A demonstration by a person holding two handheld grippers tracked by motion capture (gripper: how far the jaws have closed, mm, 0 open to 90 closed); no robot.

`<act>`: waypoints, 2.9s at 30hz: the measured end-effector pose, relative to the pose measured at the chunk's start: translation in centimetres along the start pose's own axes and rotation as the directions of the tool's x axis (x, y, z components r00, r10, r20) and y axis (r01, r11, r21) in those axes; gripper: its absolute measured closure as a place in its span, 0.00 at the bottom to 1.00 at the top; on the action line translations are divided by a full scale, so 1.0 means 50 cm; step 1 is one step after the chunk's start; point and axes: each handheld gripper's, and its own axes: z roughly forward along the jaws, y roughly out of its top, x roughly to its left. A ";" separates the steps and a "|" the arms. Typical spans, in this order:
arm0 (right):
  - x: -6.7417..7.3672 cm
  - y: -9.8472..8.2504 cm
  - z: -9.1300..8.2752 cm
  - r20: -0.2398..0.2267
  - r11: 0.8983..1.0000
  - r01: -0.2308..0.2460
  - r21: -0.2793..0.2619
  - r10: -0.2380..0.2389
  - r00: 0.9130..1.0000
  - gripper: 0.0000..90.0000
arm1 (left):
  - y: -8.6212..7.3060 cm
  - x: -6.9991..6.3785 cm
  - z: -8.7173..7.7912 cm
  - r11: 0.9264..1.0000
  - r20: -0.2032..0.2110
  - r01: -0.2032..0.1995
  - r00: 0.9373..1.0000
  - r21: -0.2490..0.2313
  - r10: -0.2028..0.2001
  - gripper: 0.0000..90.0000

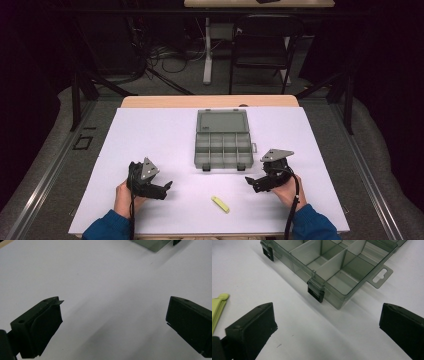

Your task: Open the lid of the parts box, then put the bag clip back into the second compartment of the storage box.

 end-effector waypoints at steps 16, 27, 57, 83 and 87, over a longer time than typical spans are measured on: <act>0.014 -0.001 -0.010 -0.032 1.000 0.000 -0.002 0.000 0.999 0.00 | 0.004 -0.005 -0.005 1.000 -0.006 -0.006 1.000 -0.009 0.006 0.00; 0.030 0.011 -0.011 -0.055 1.000 0.006 0.006 -0.005 0.998 0.00 | 0.000 0.001 -0.005 1.000 0.000 0.003 1.000 -0.015 -0.003 0.00; 0.160 0.036 -0.010 -0.212 0.993 0.107 0.056 -0.093 0.973 0.00 | 0.001 -0.006 -0.016 1.000 -0.023 -0.003 1.000 -0.020 0.002 0.00; 0.236 0.041 0.050 -0.222 0.964 0.195 0.180 -0.153 0.963 0.48 | 0.004 -0.006 -0.018 1.000 -0.022 -0.012 1.000 -0.023 0.012 0.00; 0.244 0.040 0.057 -0.214 0.959 0.196 0.204 -0.152 0.965 0.65 | 0.005 -0.006 -0.017 1.000 -0.021 -0.009 1.000 -0.027 0.008 0.00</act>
